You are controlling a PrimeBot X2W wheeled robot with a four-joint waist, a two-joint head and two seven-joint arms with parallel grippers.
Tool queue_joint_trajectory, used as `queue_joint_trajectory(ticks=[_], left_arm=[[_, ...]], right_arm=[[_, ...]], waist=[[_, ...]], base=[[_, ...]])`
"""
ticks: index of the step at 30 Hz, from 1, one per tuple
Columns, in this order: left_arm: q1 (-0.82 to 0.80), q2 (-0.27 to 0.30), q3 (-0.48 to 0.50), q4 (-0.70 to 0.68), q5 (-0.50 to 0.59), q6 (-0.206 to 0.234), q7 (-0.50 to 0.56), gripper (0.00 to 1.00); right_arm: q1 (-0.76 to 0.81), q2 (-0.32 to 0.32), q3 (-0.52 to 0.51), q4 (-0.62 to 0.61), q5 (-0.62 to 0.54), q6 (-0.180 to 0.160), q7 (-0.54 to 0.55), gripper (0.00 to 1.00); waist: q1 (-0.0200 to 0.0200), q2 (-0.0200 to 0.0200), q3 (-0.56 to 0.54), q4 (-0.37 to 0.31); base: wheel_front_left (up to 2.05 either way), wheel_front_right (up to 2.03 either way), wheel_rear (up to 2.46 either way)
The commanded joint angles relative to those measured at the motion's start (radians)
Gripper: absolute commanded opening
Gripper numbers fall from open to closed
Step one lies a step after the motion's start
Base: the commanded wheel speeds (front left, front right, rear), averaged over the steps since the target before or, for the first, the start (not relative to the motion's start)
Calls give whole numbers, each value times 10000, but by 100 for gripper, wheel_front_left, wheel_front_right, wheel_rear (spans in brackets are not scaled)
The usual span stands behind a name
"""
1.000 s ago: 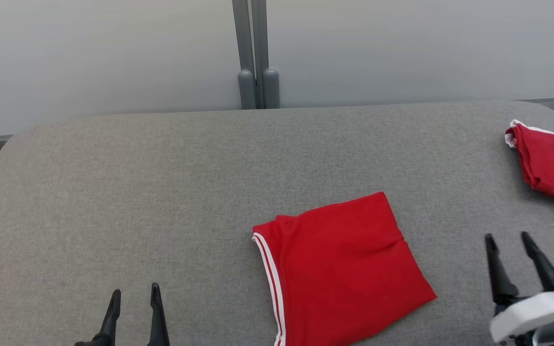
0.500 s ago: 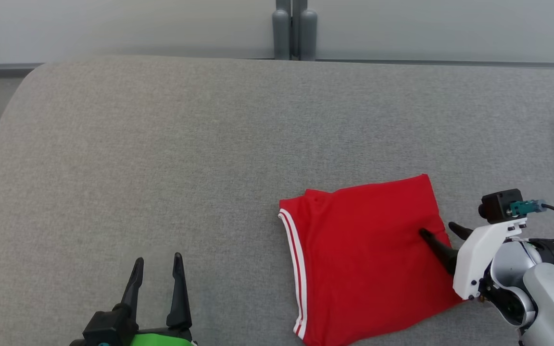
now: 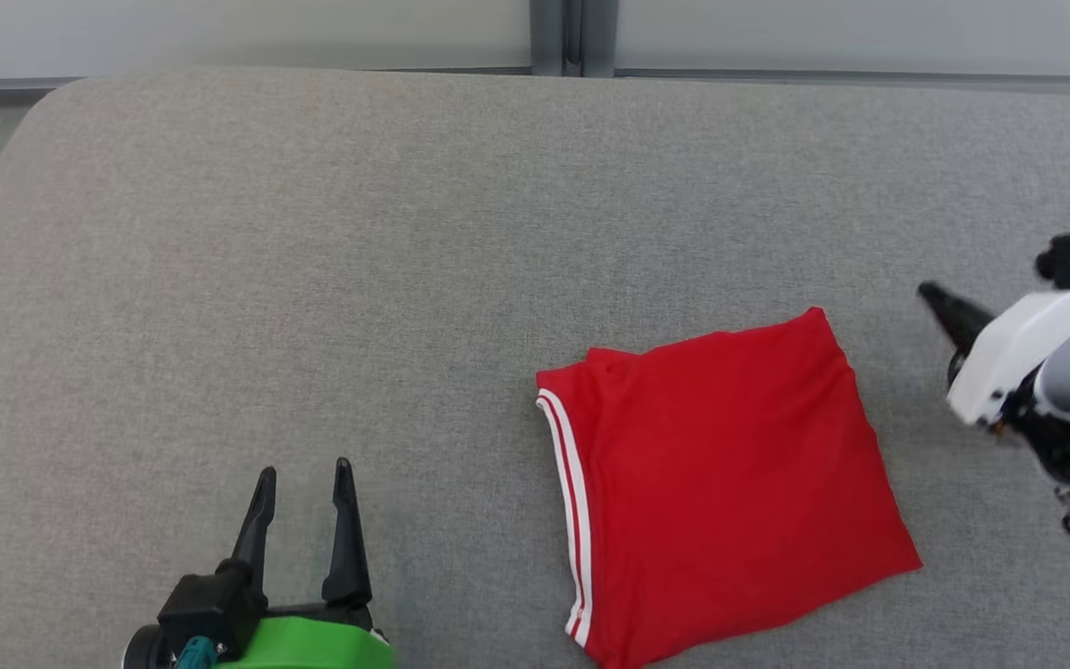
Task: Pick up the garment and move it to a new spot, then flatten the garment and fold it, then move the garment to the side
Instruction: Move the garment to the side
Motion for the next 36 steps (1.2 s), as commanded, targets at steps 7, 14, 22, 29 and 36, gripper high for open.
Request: queue_joint_trajectory(ticks=[7, 14, 22, 29, 36], left_arm=[[-802, 27, -86, 8, 172, -181, -28, 100], [-796, 30, -134, 61, 60, -69, -30, 100], [-614, 32, 56, 180, 152, -114, -28, 100], [202, 34, 420, 308, 175, -157, -28, 100], [1220, 31, 895, 202, 318, -213, -28, 100]], right_arm=[[-2040, -966, -1077, 787, -320, 3, -32, 0], [-1844, -1008, -779, 231, 15, -2, -174, 0], [-1503, -1357, -801, 9, -346, -1, -1120, 0], [384, -1045, -1791, -121, -2609, -1, -4612, 100], [3610, 589, -3376, -2118, -4514, -2, -5190, 100]], waist=[[0, -1, 901, -767], [0, -1, 919, -871], [0, -1, 473, -969], [0, -1, -898, -1037], [0, -1, -1866, -1181]], base=[[0, 0, 0], [0, 0, 0], [0, 0, 0], [0, 0, 0], [0, 0, 0]])
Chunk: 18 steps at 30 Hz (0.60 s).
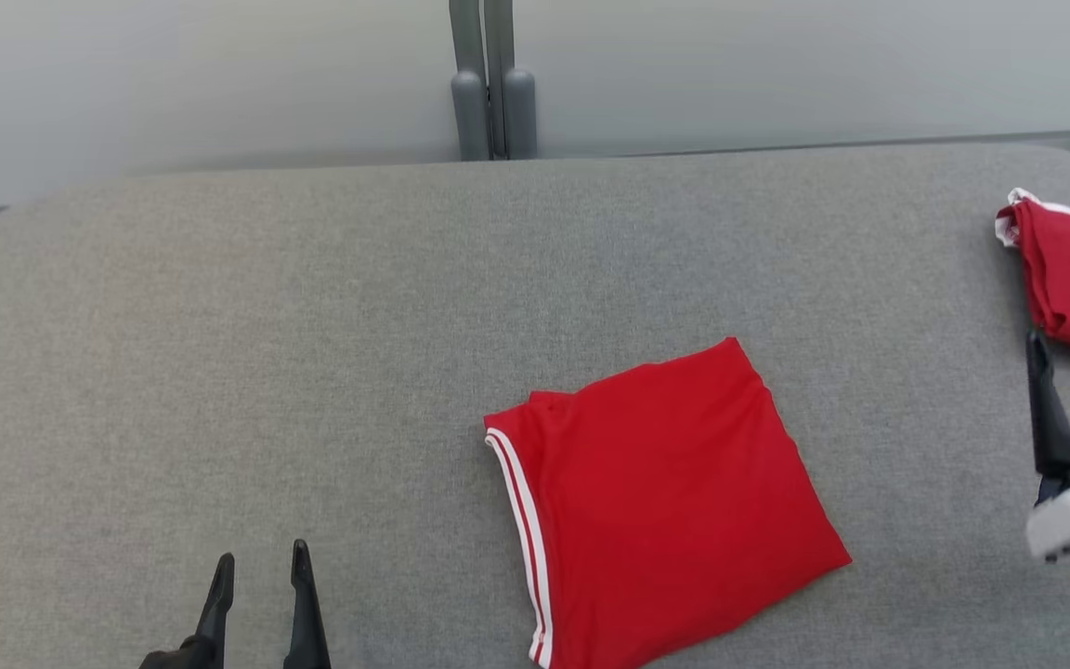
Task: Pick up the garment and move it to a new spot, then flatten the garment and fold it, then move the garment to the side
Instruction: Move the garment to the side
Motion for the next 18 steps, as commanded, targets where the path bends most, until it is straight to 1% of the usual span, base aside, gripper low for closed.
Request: queue_joint_trajectory(ticks=[1, 3, 5, 7, 9, 12, 16, 18], left_arm=[[182, 34, 83, -51, 105, -64, -28, 100], [267, 34, 151, -71, 129, -94, -30, 100], [351, 36, 186, -66, 131, -91, -28, 100], [352, 34, 195, -98, 86, -116, -28, 100], [328, 34, 181, -115, 86, -145, -28, 100], [286, 34, 158, -128, 93, -161, -28, 100], [185, 36, 86, -111, 185, -179, -30, 100], [150, 34, 30, -131, 153, -143, -28, 100]], right_arm=[[784, 379, -257, -533, -400, -2, -51, 100], [1648, 1021, -562, -1169, -797, -4, -52, 100], [2250, 1306, -525, -1423, -1228, -4, -54, 100], [2558, 1701, -701, -1556, -1404, -7, -56, 100], [2774, 1941, -811, -1630, -1567, -7, -56, 100], [2849, 2165, -889, -1707, -1709, -5, -56, 100], [2774, 2396, -1006, -1497, -1612, -7, -57, 100], [2501, 2389, -684, -1333, -1376, -2, -57, 100]], waist=[[0, 0, -669, -127], [0, 0, -728, -130], [0, 0, -785, -154], [0, 0, -813, -179], [0, 0, -825, -190], [0, 0, -858, -200], [0, 0, -901, -137], [0, 0, -894, -101]], base=[[0, 0, 0], [0, 0, 0], [0, 0, 0], [0, 0, 0], [0, 0, 0], [0, 0, 0], [0, 0, 0], [0, 0, 0]])
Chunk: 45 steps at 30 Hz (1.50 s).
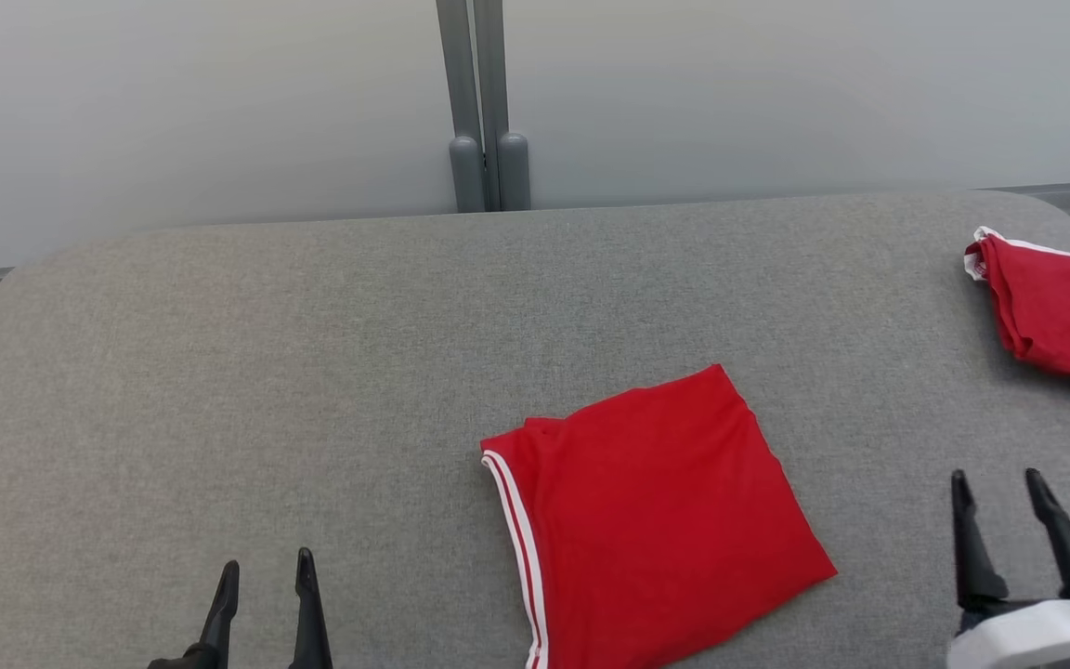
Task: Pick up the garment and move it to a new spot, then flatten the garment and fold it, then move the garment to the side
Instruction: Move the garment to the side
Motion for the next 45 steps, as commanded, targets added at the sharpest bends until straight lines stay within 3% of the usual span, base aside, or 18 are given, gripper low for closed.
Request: queue_joint_trajectory(ticks=[1, 5, 11, 16, 22, 24, 25, 32, 41, 45], left_arm=[[-96, 34, -31, -65, 77, 56, -28, 100], [-202, 34, -241, -39, 67, -19, -28, 100], [-638, 36, -603, 60, -25, -17, -26, 100], [-919, 38, -958, 208, -114, 58, -26, 100], [-827, 36, -916, 146, -95, 156, -26, 100], [-754, 36, -852, 115, -29, 159, -28, 100], [-751, 36, -816, 91, -8, 163, -28, 100], [-1286, 35, -697, -120, 206, 33, -26, 100], [-2510, 35, -1040, -73, 740, -302, -28, 100], [-2764, 39, -1047, -136, 716, -157, -26, 100]], right_arm=[[-406, -22, 401, 121, 382, -4, -23, 100], [-1490, -596, 2237, 1272, 1934, -9, 398, 100], [-3712, -1230, 4499, 3030, 3692, -1, 3126, 100], [-4852, -1302, 5187, 4693, 4168, -3, 3809, 100], [-5271, -1168, 5717, 5592, 5035, -3, 3914, 100], [-5351, -1156, 5898, 5638, 5421, -3, 3896, 11], [-5428, -1189, 5943, 5612, 5583, -3, 3846, 0], [-6843, -2251, 5675, 5282, 6530, -9, 3248, 0], [-9876, -4027, 4290, 6010, 6269, -6, 2941, 0], [-10496, -4546, 3901, 6123, 6300, -4, 3046, 0]], waist=[[0, 0, 33, 16], [0, 0, 272, 67], [0, 0, 962, 420], [0, 0, 1192, 910], [0, 0, 1194, 1161], [0, 0, 1221, 1121], [0, 0, 1258, 1081], [0, 0, 2267, 481], [0, 0, 4305, -146], [0, 0, 4608, -259]], base=[[0, 0, 0], [0, 0, 0], [0, 0, 0], [0, 0, 0], [0, 0, 0], [0, 0, 0], [0, 0, 0], [0, 0, 0], [0, 0, 0], [0, 0, 0]])
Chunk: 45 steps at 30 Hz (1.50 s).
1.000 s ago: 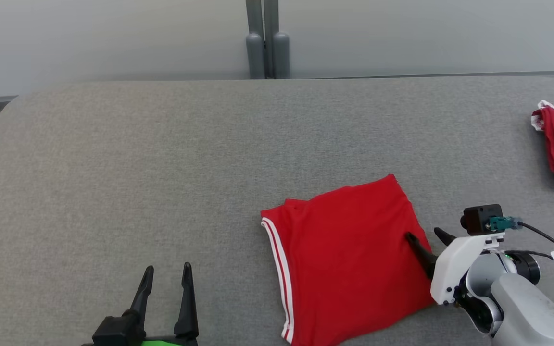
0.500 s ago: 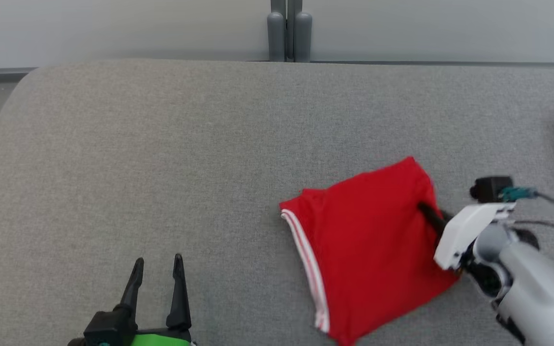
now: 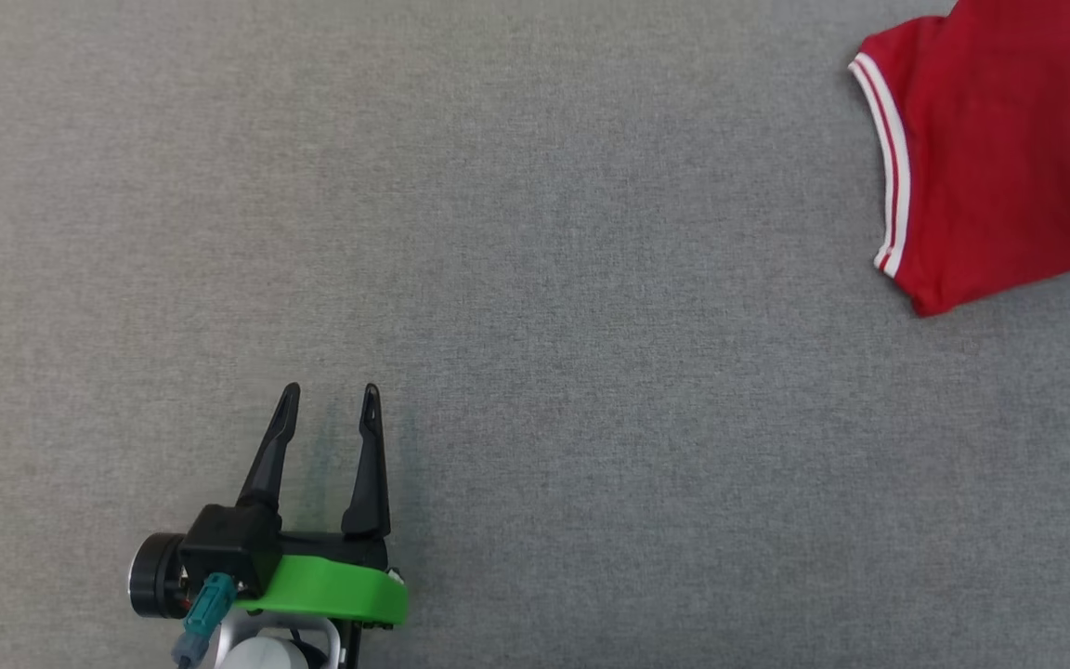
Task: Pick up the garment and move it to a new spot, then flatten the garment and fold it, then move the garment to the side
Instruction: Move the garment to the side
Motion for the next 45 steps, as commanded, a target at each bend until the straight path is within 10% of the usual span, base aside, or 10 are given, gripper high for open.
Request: queue_joint_trajectory(ticks=[1, 20, 21, 23, 32, 38, 45], left_arm=[[-153, 45, 54, -27, 46, 67, -26, 100], [97, 45, -131, 352, 41, -48, -26, 100], [91, 45, -131, 376, 67, -79, -28, 100], [111, 45, -126, 426, 132, -98, -26, 100], [637, 44, 3, 476, -148, 105, -26, 100], [1313, 44, 436, 208, -313, 305, -26, 100], [2030, 40, 1474, -393, -347, 688, -28, 100]], right_arm=[[-121, -139, -86, -14, 37, -4, 36, 0], [71, -838, -1177, -17, -377, -4, 1421, 3], [8, -885, -1421, 308, -606, -4, 1230, 9], [-183, -1144, -1885, 1036, -1371, -6, 529, 100], [97, -649, -2814, 2745, -4328, -9, -2617, 100], [2080, 173, -3760, 336, -5262, -9, -3090, 100], [6578, 2813, -4875, -4928, -6898, -9, -3072, 100]], waist=[[0, -1, 749, -518], [0, -1, 16, -1043], [0, -1, 23, -1013], [0, -1, 33, -939], [0, -1, -580, -833], [0, -1, -1655, -905], [0, -1, -2812, -881]], base=[[0, 0, 0], [0, 0, 0], [0, 0, 0], [0, 0, 0], [0, 0, 0], [0, 0, 0], [0, 0, 0]])
